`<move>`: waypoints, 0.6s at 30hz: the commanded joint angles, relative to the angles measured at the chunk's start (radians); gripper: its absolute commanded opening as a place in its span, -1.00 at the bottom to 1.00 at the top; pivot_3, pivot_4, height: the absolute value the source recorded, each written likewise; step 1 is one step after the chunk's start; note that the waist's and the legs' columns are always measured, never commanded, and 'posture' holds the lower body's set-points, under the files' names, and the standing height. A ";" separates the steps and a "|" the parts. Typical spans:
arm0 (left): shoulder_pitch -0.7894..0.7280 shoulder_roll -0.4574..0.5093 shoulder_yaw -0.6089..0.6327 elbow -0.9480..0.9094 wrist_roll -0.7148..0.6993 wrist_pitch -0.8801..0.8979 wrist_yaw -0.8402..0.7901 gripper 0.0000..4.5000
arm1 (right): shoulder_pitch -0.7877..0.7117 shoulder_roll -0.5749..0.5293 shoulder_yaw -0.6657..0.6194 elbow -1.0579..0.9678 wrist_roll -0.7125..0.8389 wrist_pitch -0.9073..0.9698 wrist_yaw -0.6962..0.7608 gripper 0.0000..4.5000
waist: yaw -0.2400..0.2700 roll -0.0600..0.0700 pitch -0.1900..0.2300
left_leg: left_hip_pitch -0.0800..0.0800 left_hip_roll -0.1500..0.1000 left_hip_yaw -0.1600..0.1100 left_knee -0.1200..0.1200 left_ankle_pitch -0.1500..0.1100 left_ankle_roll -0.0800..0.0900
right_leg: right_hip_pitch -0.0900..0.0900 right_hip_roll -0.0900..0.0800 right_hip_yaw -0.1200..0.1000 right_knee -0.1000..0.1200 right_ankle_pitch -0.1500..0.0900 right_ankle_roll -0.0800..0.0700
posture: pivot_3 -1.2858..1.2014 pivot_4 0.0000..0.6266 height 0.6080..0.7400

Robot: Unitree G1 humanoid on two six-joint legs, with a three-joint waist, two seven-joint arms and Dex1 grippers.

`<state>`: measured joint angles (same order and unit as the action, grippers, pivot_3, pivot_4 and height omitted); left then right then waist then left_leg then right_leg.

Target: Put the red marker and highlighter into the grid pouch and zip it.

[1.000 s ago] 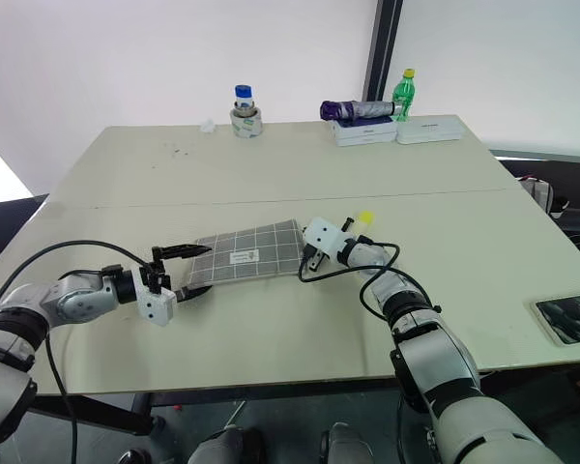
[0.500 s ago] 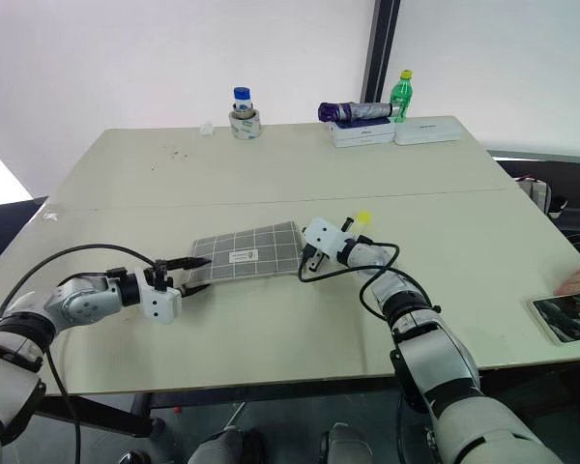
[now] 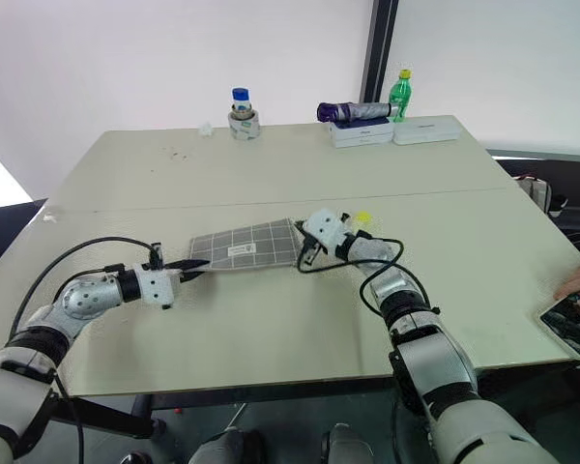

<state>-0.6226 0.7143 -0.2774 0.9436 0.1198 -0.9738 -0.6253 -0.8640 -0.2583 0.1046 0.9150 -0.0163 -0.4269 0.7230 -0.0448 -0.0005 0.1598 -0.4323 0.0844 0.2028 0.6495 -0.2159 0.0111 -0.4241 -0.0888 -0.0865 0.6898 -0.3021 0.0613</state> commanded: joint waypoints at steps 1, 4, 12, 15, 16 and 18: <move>0.071 0.011 0.075 -0.163 -0.100 0.161 -0.039 -1.00 | 0.058 0.004 -0.030 -0.214 0.095 0.082 0.057 -0.18 | -0.001 0.000 0.000 | 0.000 0.000 -0.001 0.000 0.000 0.000 | 0.000 0.000 0.000 0.000 0.000 0.000 | 0.03 -0.52 1.00; 0.169 0.013 0.125 -0.375 -0.158 0.322 -0.049 -1.00 | 0.146 -0.024 -0.021 -0.407 0.114 0.183 0.073 0.53 | 0.000 0.000 0.000 | -0.001 0.001 -0.002 0.000 0.000 0.000 | 0.000 0.000 0.000 0.000 0.000 0.000 | 0.03 -0.52 1.00; 0.278 0.003 0.234 -0.693 -0.185 0.599 -0.005 -1.00 | 0.280 -0.079 0.033 -0.605 0.053 0.303 0.060 0.98 | 0.001 -0.001 0.000 | -0.002 0.000 -0.005 0.000 0.000 0.000 | 0.000 0.000 0.000 -0.001 0.000 0.000 | 0.03 -0.52 1.00; 0.289 -0.007 0.258 -0.759 -0.201 0.642 -0.009 -1.00 | 0.279 -0.054 0.029 -0.588 0.056 0.326 0.019 0.98 | 0.000 -0.001 0.000 | -0.002 0.000 -0.005 0.000 0.000 0.000 | 0.000 0.001 0.000 -0.001 0.000 0.000 | 0.03 -0.52 1.00; 0.293 -0.011 0.263 -0.780 -0.205 0.653 -0.014 -1.00 | 0.279 -0.050 0.033 -0.583 0.052 0.324 0.009 0.98 | 0.001 -0.001 0.000 | -0.002 0.000 -0.005 0.000 0.000 0.000 | 0.000 0.001 0.000 -0.001 0.000 0.000 | 0.03 -0.52 1.00; 0.301 -0.009 0.266 -0.813 -0.206 0.670 -0.027 -1.00 | 0.268 -0.032 0.028 -0.563 0.054 0.330 -0.022 0.98 | 0.001 -0.001 0.000 | -0.002 0.000 -0.004 0.000 0.000 0.000 | 0.000 0.001 0.000 -0.001 0.000 0.000 | 0.03 -0.52 1.00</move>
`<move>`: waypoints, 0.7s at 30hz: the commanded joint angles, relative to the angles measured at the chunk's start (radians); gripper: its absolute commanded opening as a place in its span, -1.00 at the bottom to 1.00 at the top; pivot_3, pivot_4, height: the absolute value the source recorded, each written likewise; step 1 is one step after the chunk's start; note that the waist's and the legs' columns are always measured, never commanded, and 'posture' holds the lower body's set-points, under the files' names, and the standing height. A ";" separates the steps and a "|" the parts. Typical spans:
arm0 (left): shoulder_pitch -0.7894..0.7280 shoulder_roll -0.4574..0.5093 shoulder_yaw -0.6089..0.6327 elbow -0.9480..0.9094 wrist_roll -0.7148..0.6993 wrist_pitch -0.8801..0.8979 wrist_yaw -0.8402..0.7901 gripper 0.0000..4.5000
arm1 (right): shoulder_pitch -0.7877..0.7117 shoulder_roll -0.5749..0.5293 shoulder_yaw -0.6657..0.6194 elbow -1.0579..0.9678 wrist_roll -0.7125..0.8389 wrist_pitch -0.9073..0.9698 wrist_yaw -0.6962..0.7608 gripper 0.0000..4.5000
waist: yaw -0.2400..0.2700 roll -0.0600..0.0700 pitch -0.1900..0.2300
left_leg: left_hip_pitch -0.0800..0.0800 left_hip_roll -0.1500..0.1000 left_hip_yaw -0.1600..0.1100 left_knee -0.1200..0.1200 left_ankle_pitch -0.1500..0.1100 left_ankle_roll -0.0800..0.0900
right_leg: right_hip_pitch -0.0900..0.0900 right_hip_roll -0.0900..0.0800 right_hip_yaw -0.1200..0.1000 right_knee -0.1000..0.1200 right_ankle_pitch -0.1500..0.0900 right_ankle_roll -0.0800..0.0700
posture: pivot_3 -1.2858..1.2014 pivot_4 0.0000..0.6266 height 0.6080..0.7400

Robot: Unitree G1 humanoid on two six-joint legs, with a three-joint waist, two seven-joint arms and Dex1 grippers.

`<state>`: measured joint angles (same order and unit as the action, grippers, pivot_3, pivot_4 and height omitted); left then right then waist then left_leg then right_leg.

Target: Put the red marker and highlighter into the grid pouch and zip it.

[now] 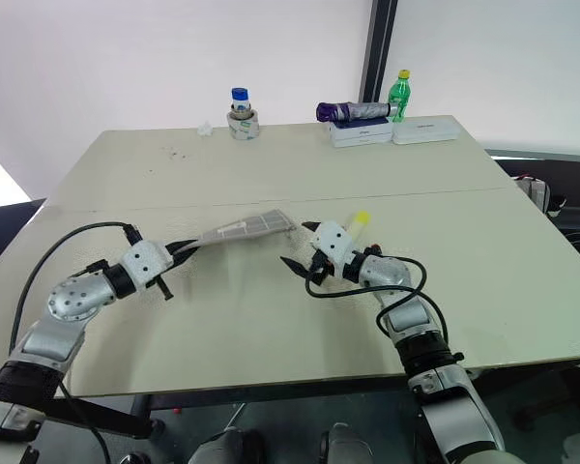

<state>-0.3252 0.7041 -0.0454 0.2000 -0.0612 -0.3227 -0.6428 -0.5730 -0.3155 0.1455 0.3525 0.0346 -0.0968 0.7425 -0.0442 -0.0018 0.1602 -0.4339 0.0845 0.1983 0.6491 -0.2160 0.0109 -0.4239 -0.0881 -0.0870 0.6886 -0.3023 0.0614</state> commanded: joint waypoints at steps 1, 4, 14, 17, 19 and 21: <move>0.006 0.001 0.036 -0.077 -0.025 0.028 -0.014 -1.00 | -0.033 0.036 -0.019 0.014 0.004 0.003 -0.059 0.98 | 0.000 0.000 0.000 | 0.000 0.000 0.000 0.000 0.000 0.000 | 0.000 0.000 0.000 0.000 0.000 0.000 | 0.03 -0.52 1.00; 0.008 0.003 0.040 -0.087 -0.025 0.040 -0.024 -1.00 | -0.055 0.072 -0.038 0.057 0.032 0.043 -0.085 0.98 | 0.000 0.000 0.000 | 0.000 0.000 0.000 0.000 0.000 0.000 | 0.000 0.000 0.000 0.000 0.000 0.000 | 0.03 -0.52 1.00; 0.013 -0.006 0.047 -0.101 -0.010 0.035 -0.033 -1.00 | -0.067 0.203 -0.110 0.066 0.169 0.265 -0.129 0.98 | 0.001 -0.001 0.000 | 0.000 0.000 0.000 0.000 0.000 0.000 | 0.000 0.000 0.000 0.000 0.000 0.000 | 0.03 -0.52 1.00; 0.017 -0.009 0.049 -0.104 -0.007 0.036 -0.032 -1.00 | -0.053 0.200 -0.110 0.060 0.162 0.279 -0.148 0.59 | 0.000 -0.001 0.000 | 0.000 0.000 0.000 0.000 0.000 0.000 | 0.000 0.000 0.000 0.000 0.000 0.000 | 0.03 -0.52 1.00; 0.018 -0.010 0.049 -0.107 -0.007 0.036 -0.033 -1.00 | -0.045 0.194 -0.105 0.051 0.160 0.281 -0.141 0.16 | 0.000 -0.001 0.000 | 0.000 0.000 0.000 -0.001 0.000 0.000 | 0.000 0.000 0.000 0.000 0.000 0.000 | 0.03 -0.52 1.00; 0.018 -0.012 0.047 -0.108 -0.003 0.033 -0.031 -1.00 | -0.039 0.199 -0.115 0.033 0.177 0.303 -0.147 -0.29 | 0.000 -0.001 0.000 | 0.000 0.000 0.000 -0.001 0.000 0.000 | 0.000 0.000 0.000 0.000 0.000 0.000 | 0.03 -0.52 1.00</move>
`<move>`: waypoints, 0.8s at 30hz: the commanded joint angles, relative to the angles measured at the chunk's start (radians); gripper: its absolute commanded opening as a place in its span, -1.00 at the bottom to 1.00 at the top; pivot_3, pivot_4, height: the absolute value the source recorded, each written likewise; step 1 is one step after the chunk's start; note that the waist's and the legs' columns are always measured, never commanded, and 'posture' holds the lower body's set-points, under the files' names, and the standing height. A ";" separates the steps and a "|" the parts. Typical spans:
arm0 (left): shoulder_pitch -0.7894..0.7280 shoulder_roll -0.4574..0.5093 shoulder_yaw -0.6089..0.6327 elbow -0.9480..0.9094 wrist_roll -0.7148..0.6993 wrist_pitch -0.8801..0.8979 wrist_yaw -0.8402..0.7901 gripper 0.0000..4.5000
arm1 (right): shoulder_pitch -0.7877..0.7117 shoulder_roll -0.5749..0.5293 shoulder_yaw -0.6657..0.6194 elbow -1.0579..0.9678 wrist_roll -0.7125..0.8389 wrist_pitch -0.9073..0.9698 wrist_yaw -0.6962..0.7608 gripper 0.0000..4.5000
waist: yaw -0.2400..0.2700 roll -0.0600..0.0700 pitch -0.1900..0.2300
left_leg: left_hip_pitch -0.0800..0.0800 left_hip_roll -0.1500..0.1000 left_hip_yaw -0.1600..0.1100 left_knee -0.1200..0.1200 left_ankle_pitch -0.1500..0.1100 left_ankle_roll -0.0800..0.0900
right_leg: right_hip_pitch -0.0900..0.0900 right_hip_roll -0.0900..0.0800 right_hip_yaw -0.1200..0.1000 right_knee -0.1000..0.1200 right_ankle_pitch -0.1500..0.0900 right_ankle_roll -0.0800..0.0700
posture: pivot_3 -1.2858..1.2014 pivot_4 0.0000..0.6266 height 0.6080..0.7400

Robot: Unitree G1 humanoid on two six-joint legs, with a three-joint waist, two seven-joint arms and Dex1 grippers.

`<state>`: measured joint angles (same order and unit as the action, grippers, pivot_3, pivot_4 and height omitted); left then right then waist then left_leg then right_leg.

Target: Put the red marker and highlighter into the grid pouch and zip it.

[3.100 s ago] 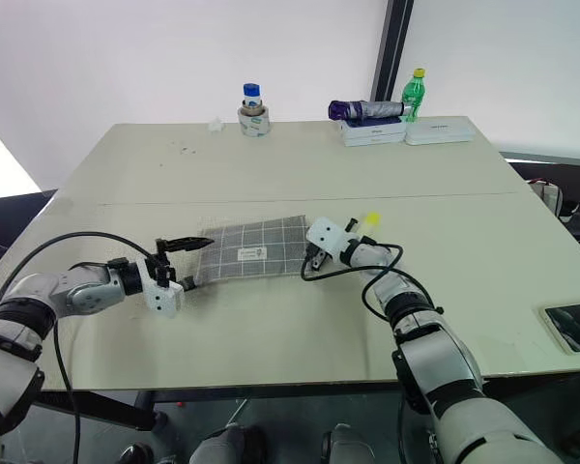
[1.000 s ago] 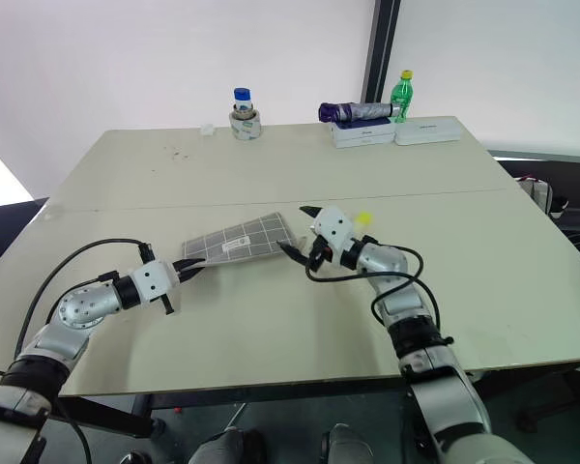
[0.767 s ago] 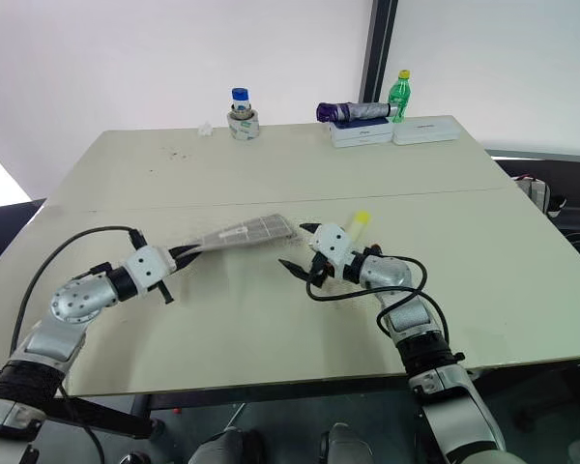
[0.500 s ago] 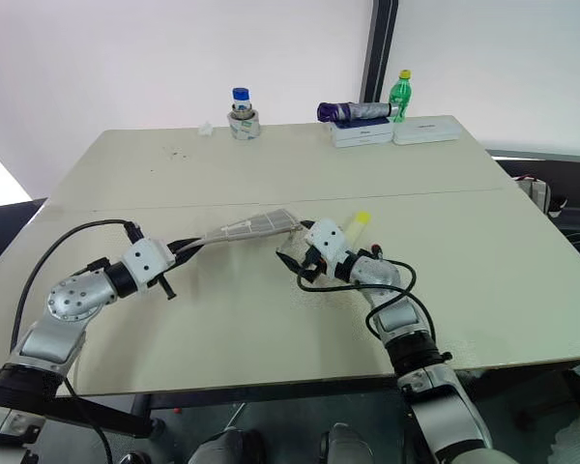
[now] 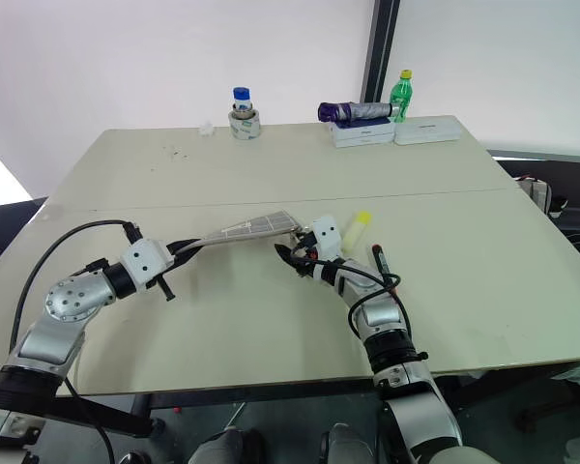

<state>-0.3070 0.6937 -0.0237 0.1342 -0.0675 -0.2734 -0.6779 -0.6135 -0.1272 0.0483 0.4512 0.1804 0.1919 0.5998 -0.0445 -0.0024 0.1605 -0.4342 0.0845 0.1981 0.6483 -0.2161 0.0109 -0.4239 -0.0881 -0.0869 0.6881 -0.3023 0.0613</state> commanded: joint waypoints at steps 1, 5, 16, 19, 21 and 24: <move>0.000 -0.002 0.023 -0.041 0.006 -0.019 0.004 -1.00 | 0.000 0.014 -0.027 -0.075 0.042 0.024 -0.008 -0.54 | 0.000 0.000 0.000 | 0.000 0.000 0.000 0.000 0.000 0.000 | 0.000 0.000 0.000 0.000 0.000 0.000 | 0.03 -0.52 1.00; -0.012 -0.010 0.013 -0.022 0.026 -0.028 0.007 -1.00 | -0.010 0.000 -0.035 -0.094 0.056 0.051 0.001 -0.98 | 0.001 0.000 0.000 | 0.000 0.000 0.000 0.000 0.000 0.000 | 0.000 0.000 0.000 0.000 0.000 0.000 | 0.03 -0.52 1.00; 0.023 -0.064 -0.049 -0.051 0.138 -0.035 0.033 -1.00 | -0.003 -0.079 0.192 -0.213 -0.157 0.046 0.033 -0.98 | -0.001 0.000 0.000 | 0.000 0.000 0.000 -0.001 0.000 0.000 | -0.001 0.000 0.000 -0.001 0.000 0.000 | 0.03 -0.52 1.00; 0.042 -0.094 -0.070 -0.091 0.168 -0.008 0.055 -1.00 | -0.019 -0.067 0.230 -0.195 -0.191 0.035 0.031 -0.98 | 0.001 -0.001 0.001 | 0.000 0.000 0.000 -0.001 0.000 0.000 | -0.001 0.000 0.000 -0.001 0.000 0.000 | 0.03 -0.52 1.00; 0.051 -0.105 -0.085 -0.105 0.192 0.001 0.066 -1.00 | -0.040 -0.059 0.241 -0.181 -0.206 0.028 0.025 -0.98 | 0.002 -0.001 0.001 | -0.001 0.000 0.000 -0.001 0.000 0.000 | -0.001 0.000 0.000 -0.001 0.000 0.000 | 0.03 -0.52 1.00; 0.053 -0.132 -0.087 -0.131 0.204 0.047 0.088 -1.00 | -0.066 -0.055 0.274 -0.180 -0.224 0.015 0.067 -0.98 | 0.002 -0.001 0.001 | -0.001 0.000 0.000 0.000 0.000 0.000 | -0.001 0.000 0.000 -0.001 0.000 0.000 | 0.03 -0.52 1.00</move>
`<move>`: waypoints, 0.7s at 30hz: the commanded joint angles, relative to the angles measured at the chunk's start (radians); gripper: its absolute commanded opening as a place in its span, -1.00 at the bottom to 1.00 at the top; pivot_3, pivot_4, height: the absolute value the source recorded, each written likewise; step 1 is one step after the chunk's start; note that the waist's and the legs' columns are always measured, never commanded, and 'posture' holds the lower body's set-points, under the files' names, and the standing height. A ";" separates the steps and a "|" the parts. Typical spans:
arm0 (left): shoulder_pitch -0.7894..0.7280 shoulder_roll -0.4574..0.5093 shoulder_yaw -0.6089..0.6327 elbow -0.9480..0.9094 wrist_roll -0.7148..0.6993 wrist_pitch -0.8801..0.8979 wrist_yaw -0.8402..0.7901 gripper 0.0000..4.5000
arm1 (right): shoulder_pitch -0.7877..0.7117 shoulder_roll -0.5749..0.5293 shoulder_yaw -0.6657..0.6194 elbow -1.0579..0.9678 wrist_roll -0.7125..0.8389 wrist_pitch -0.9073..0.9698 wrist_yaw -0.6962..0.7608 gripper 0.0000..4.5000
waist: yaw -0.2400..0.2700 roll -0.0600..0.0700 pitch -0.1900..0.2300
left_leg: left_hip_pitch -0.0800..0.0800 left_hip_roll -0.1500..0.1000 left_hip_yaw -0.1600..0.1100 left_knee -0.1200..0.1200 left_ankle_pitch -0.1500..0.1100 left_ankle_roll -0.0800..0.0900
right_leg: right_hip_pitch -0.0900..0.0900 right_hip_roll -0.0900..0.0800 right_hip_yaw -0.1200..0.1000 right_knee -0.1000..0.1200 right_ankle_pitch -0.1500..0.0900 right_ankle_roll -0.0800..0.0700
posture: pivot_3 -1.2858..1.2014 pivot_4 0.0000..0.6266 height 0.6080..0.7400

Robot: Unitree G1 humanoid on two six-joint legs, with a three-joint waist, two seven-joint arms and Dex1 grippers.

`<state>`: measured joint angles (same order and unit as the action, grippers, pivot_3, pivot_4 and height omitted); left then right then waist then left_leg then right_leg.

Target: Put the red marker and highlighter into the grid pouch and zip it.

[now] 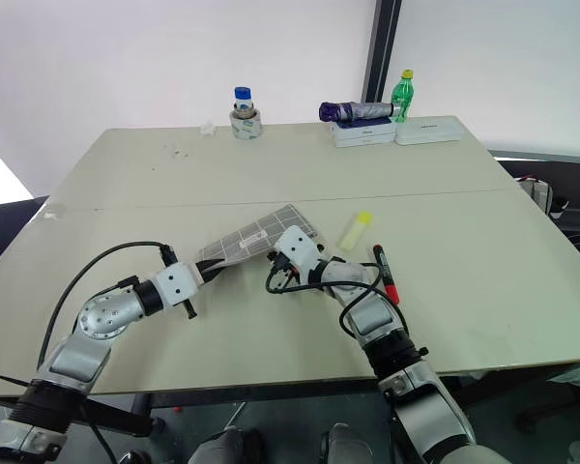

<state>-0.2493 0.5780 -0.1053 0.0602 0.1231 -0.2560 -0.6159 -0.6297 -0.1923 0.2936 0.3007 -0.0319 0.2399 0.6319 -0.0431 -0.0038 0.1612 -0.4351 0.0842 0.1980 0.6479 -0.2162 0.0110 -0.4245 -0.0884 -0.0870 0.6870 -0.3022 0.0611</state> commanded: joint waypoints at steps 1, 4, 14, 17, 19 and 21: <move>-0.005 -0.024 -0.007 -0.064 0.021 0.041 0.034 -1.00 | -0.052 0.009 0.043 -0.036 -0.015 -0.038 0.054 -0.98 | 0.000 0.000 0.000 | 0.000 0.000 0.000 0.000 0.000 0.000 | 0.000 0.000 0.000 0.000 0.000 0.000 | 0.03 -0.52 1.00; -0.011 -0.046 -0.007 -0.078 0.037 0.072 0.057 -1.00 | -0.040 0.003 0.086 -0.063 -0.039 -0.049 0.085 -0.98 | 0.000 0.000 0.000 | 0.000 0.000 -0.001 0.000 0.000 0.000 | 0.000 0.000 0.000 0.000 0.000 0.000 | 0.03 -0.52 1.00; -0.048 -0.103 -0.016 -0.085 0.079 0.138 0.110 -1.00 | -0.014 0.022 0.194 -0.126 -0.111 -0.082 0.116 -0.98 | 0.001 -0.002 0.000 | 0.000 0.000 -0.001 0.000 0.000 0.000 | 0.000 0.000 -0.001 0.000 0.000 0.000 | 0.03 -0.52 1.00; -0.052 -0.113 -0.032 -0.083 0.090 0.146 0.112 -1.00 | -0.027 0.033 0.205 -0.128 -0.133 -0.109 0.110 -0.98 | 0.001 -0.002 0.000 | 0.000 0.000 -0.001 0.000 0.000 0.000 | 0.000 0.000 -0.001 0.000 0.000 0.000 | 0.03 -0.52 1.00; -0.050 -0.119 -0.042 -0.083 0.095 0.149 0.113 -1.00 | -0.043 0.033 0.216 -0.121 -0.162 -0.143 0.101 -0.98 | 0.000 -0.002 0.000 | 0.000 0.000 -0.001 0.000 0.000 0.000 | 0.000 0.000 -0.001 0.000 0.000 0.000 | 0.03 -0.52 1.00; -0.049 -0.121 -0.054 -0.091 0.102 0.148 0.110 -1.00 | -0.051 0.048 0.214 -0.121 -0.163 -0.142 0.099 -0.98 | 0.000 -0.002 0.000 | 0.000 0.000 -0.001 0.000 0.000 0.000 | 0.000 0.000 -0.001 0.000 0.000 0.000 | 0.03 -0.52 1.00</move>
<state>-0.2815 0.4614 -0.1451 0.0038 0.2106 -0.1100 -0.5170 -0.6477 -0.1781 0.4920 0.2300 -0.1956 0.1359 0.7308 -0.0432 -0.0057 0.1611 -0.4354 0.0844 0.1968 0.6479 -0.2162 0.0109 -0.4244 -0.0881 -0.0877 0.6868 -0.3023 0.0611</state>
